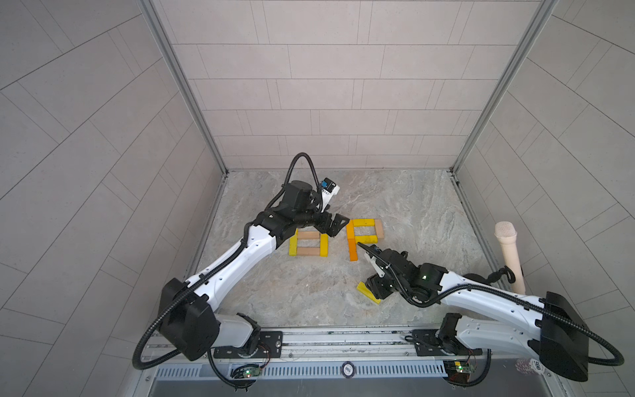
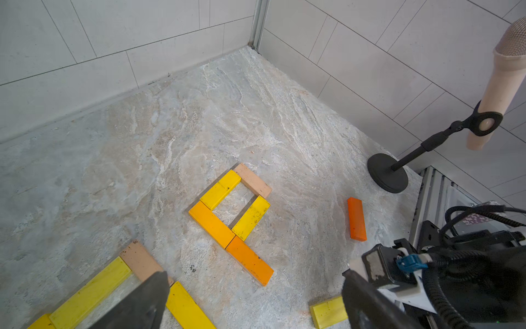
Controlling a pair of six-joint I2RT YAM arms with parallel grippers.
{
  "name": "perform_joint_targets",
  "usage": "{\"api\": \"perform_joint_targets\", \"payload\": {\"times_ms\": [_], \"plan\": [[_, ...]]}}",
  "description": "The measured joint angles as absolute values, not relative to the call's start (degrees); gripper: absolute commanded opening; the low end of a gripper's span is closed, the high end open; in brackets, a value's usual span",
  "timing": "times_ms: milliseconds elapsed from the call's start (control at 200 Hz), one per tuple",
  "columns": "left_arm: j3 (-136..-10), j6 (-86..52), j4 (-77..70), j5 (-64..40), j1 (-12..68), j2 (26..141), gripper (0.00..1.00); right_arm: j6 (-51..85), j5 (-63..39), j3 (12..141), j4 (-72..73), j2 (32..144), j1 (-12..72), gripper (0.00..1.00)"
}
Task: Assemble the number 8 with building blocks
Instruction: Pick up the building block from the center of the board.
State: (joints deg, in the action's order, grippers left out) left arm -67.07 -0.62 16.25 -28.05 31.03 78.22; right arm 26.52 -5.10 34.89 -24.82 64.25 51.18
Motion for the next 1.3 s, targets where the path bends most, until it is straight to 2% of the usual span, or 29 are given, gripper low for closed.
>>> {"api": "perform_joint_targets", "payload": {"times_ms": [445, 645, 861, 1301], "plan": [[-67.1, -0.6, 15.8, -28.2, 31.0, 78.2, 1.00, 24.4, -4.1, 35.2, -25.1, 75.7, 56.1, 0.52], [-67.1, -0.6, 15.8, -28.3, 31.0, 78.2, 1.00, 24.5, -2.7, 37.1, -24.7, 79.3, 56.6, 0.40], [-67.1, -0.6, 15.7, -28.5, 31.0, 78.2, 1.00, 26.3, 0.6, 37.3, -24.9, 79.5, 56.4, 0.32], [-67.0, -1.5, 15.7, -30.5, 31.0, 78.1, 1.00, 29.2, 1.1, 37.3, -25.4, 75.9, 42.7, 0.29]]}}
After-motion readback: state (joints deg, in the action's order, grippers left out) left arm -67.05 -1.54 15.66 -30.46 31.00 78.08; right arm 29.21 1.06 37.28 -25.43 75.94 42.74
